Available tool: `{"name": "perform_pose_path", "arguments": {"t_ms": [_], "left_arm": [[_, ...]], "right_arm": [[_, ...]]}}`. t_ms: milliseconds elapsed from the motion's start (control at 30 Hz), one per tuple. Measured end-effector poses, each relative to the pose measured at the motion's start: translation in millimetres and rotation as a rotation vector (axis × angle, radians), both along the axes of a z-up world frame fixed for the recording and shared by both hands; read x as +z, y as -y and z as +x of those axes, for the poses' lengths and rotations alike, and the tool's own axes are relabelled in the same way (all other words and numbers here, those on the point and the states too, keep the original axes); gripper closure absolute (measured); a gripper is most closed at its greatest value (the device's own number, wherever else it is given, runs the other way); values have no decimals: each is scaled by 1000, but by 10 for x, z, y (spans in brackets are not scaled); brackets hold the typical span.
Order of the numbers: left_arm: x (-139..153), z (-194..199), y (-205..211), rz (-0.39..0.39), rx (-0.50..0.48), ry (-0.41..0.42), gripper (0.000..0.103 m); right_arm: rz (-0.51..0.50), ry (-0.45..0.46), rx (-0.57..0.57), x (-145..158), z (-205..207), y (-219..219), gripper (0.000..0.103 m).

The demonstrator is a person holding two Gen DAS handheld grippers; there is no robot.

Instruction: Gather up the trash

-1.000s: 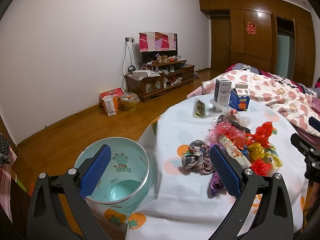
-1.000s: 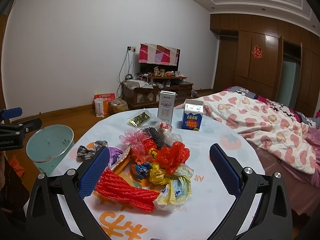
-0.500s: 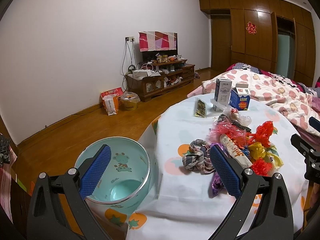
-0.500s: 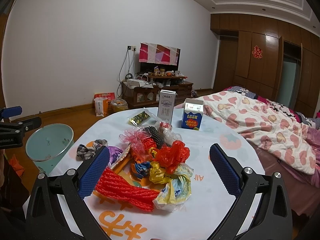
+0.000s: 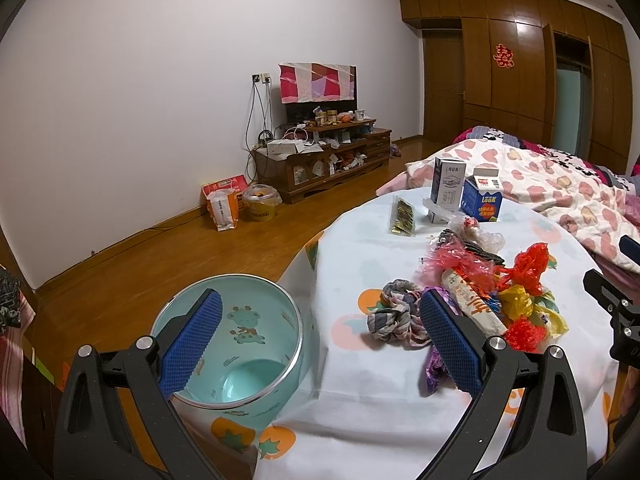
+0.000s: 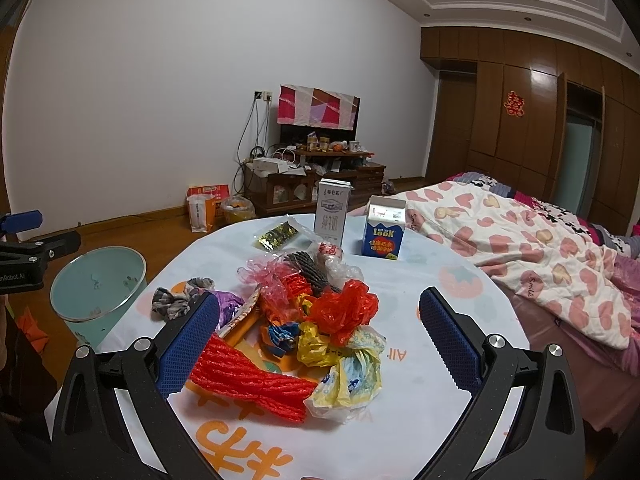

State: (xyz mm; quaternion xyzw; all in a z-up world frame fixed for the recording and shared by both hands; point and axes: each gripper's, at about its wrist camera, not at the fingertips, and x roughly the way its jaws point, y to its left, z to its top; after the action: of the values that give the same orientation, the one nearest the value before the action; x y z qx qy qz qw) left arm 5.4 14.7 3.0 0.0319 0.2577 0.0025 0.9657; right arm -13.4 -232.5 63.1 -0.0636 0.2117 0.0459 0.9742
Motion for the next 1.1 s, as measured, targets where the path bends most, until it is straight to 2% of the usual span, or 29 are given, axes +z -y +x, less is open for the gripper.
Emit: {"name": "perform_pose_path", "arguments": {"t_ms": [633,1100], "left_arm": [[-71,35,-22,3,2,-16,6],[-557,121,523,46,-93,-128,6]], "right_arm": [[-4,-12,-14,-10,15,85,5],[9,-132,-141,-551,225,575,6]]}}
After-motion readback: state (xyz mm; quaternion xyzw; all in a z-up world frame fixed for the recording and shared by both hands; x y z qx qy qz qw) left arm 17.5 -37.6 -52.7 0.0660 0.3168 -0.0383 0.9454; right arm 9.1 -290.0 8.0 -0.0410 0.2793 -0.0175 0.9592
